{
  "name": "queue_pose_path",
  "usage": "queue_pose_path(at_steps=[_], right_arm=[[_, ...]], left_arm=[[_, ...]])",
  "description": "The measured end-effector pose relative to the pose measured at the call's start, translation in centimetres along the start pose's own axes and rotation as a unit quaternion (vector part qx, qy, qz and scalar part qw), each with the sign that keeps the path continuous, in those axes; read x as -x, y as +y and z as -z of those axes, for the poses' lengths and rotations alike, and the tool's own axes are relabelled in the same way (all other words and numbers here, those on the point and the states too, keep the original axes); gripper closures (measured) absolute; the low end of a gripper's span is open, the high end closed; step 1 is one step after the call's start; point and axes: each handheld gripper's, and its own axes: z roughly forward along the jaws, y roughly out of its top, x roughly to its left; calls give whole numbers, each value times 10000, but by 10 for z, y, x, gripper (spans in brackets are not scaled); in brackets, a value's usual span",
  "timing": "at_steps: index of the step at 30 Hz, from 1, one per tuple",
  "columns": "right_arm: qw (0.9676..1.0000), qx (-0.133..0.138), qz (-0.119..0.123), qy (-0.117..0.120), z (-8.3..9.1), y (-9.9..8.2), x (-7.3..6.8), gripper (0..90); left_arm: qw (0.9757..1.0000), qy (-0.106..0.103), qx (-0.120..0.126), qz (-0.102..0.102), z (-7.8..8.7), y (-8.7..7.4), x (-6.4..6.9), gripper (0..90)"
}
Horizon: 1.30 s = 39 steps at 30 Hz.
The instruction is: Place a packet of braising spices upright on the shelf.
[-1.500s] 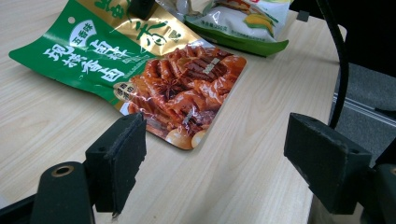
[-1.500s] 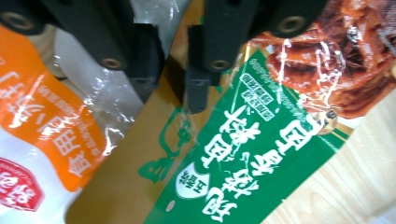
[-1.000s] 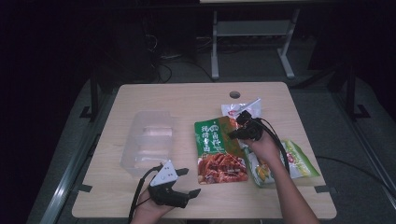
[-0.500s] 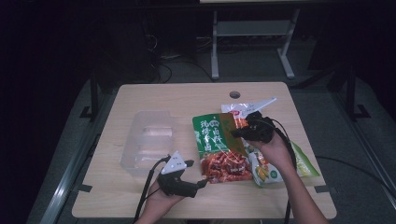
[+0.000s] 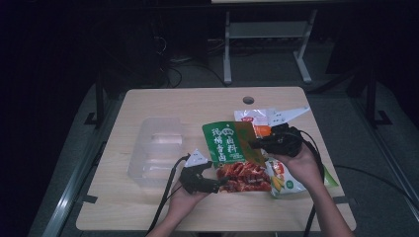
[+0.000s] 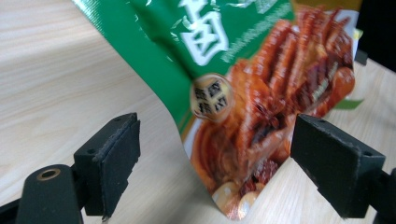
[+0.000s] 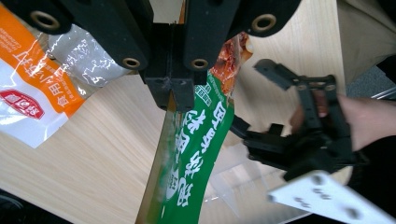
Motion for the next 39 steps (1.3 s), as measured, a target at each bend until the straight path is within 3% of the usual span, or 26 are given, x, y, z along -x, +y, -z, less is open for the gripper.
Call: queue_pose_path(at_steps=[1,2,3,4,7,8,9,11,13,18,23,25,28,29,35,39], right_arm=[[10000,24,63,6,3,-1,-2,900],[10000,24,63,6,3,-1,-2,900],[10000,51,65,26,4,-2,-3,900],[9999,79,72,81,6,-3,-4,900],[9999,97,91,87,7,-4,-5,900],[9999,97,91,87,7,-4,-5,900],[9999,91,96,106,6,-5,-5,900],[9999,81,85,118,6,-5,-5,899],[9999,77,61,123,6,-7,-4,899],[9999,57,6,116,6,-10,-2,896],[10000,-44,-29,51,3,-16,0,854],[9998,-108,-117,137,-4,-25,2,786],[9993,-97,-255,237,-10,-33,5,781],[9987,-91,-378,318,-16,-39,8,765],[9968,-298,-533,509,-33,-50,11,741],[9972,-399,-435,468,-38,-49,8,826]], left_arm=[[9998,-134,10,167,-5,1,-3,178],[9998,-134,10,167,-5,1,-3,194],[9995,-233,26,226,-7,3,-5,194],[9987,-428,64,274,-10,4,-8,261],[9981,-571,78,237,-12,7,-9,420],[9976,-660,124,139,-12,8,-10,420],[9971,-720,161,171,-12,10,-9,533],[9966,-801,91,155,-12,11,-11,563],[9959,-889,92,123,-9,12,-11,679],[9953,-959,94,123,-5,12,-10,826],[9967,-782,213,0,0,10,-8,866],[9973,-694,251,-43,1,8,-8,870],[9973,-697,224,-98,3,7,-7,874],[9974,-660,216,-211,3,7,-6,875],[9976,-620,193,-219,5,7,-6,876],[9978,-594,156,-241,5,6,-7,871]])
